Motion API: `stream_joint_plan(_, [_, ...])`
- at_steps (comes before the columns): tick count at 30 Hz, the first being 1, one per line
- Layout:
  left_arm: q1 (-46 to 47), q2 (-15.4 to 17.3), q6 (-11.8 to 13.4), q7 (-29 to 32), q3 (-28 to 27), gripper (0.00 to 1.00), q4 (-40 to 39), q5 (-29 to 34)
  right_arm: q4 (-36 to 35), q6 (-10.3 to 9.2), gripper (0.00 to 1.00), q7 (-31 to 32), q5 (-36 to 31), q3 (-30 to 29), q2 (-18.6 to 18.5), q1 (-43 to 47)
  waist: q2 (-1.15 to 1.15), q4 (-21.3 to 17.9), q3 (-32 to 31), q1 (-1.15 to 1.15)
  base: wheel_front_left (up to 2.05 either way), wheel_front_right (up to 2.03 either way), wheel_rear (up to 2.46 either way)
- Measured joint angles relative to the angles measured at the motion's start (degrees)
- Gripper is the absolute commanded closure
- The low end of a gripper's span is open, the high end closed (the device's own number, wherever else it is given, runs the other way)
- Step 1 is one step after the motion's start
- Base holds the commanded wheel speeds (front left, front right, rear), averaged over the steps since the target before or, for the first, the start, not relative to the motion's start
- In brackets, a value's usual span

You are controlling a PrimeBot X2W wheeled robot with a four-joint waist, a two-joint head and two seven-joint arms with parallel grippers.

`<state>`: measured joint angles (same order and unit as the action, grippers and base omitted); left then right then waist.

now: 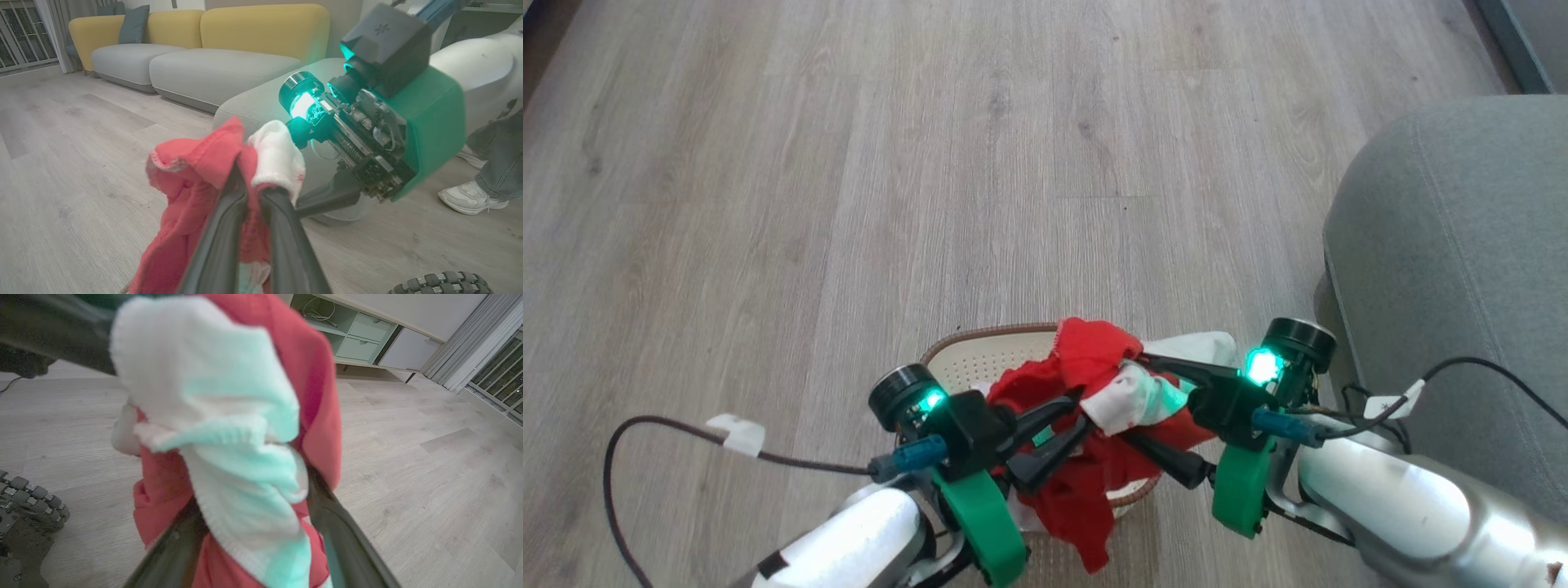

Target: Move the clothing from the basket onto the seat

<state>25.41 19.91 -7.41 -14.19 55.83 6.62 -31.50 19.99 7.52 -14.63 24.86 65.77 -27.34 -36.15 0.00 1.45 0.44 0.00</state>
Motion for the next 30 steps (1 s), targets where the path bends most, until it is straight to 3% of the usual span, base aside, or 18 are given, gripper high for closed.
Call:
stream_joint_plan(25, [2.7,0.9,0.0,-0.1,5.7,1.00,-0.5,-6.1,0.1,0.01,0.02,0.0,-3.8,-4.4,0.7,0.5,0.00,0.1,0.6,0.00,0.00,0.00,0.00])
stream_joint_plan(26, [3.0,0.9,0.0,-0.1,6.1,1.00,-0.5,-6.6,0.4,0.01,0.46,0.0,-3.8,-4.2,0.9,0.5,0.00,0.1,0.5,0.00,0.00,0.00,0.00])
stream_joint_plan(28, [3.1,1.0,0.0,-0.1,7.0,1.00,-0.5,-7.3,0.7,0.01,1.00,0.0,-3.4,-3.4,1.2,0.5,0.00,0.2,0.5,0.00,0.00,0.00,0.00])
stream_joint_plan(30, [3.1,1.1,0.0,-0.1,7.3,1.00,-0.5,-7.9,0.7,0.02,1.00,0.0,-2.3,-2.4,1.5,0.5,0.00,0.3,0.4,0.00,0.00,0.00,0.00])
